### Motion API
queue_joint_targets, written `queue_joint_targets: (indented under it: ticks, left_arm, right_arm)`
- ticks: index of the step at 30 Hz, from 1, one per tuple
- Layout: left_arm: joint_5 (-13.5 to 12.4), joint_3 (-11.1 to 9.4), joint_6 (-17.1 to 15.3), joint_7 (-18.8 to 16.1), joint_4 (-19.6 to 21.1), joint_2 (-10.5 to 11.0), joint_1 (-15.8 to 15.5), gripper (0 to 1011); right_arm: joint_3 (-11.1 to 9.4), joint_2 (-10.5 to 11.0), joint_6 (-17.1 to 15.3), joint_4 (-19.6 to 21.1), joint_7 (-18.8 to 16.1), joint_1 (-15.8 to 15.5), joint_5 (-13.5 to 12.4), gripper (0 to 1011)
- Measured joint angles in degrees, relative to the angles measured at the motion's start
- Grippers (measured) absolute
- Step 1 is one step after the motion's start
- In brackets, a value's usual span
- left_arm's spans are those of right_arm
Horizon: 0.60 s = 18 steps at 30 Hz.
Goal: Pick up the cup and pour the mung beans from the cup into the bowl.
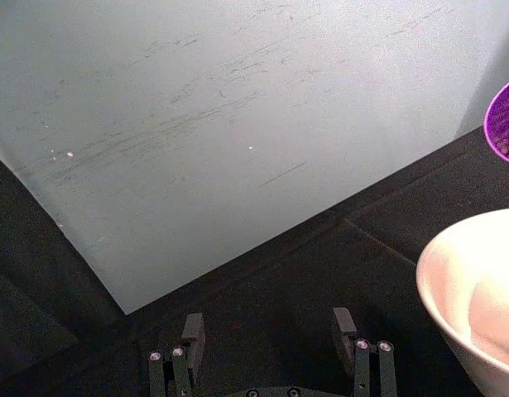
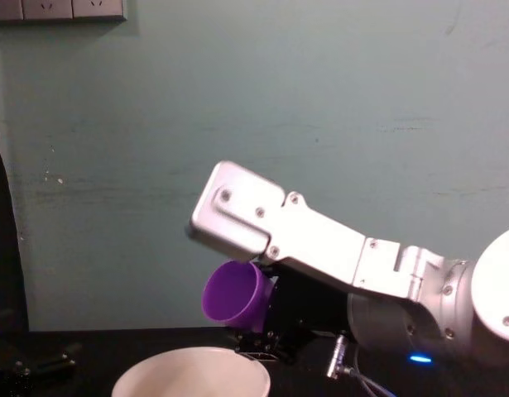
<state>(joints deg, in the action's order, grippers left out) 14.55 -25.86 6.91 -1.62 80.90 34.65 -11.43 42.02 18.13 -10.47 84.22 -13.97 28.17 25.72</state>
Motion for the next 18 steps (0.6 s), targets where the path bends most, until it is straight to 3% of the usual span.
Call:
queue_joint_targets:
  ticks: [12,18]
  left_arm:
    - [0.0,0.0,0.0,0.0,0.0,0.0,0.0,1011]
    - [0.0,0.0,0.0,0.0,0.0,0.0,0.0,1011]
  right_arm:
    - [3.08,-0.45,-0.88,-0.79,0.31,1.44,8.39,732]
    - [4.57,-0.38,-1.67,-0.74,-1.18,2.36,12.11,732]
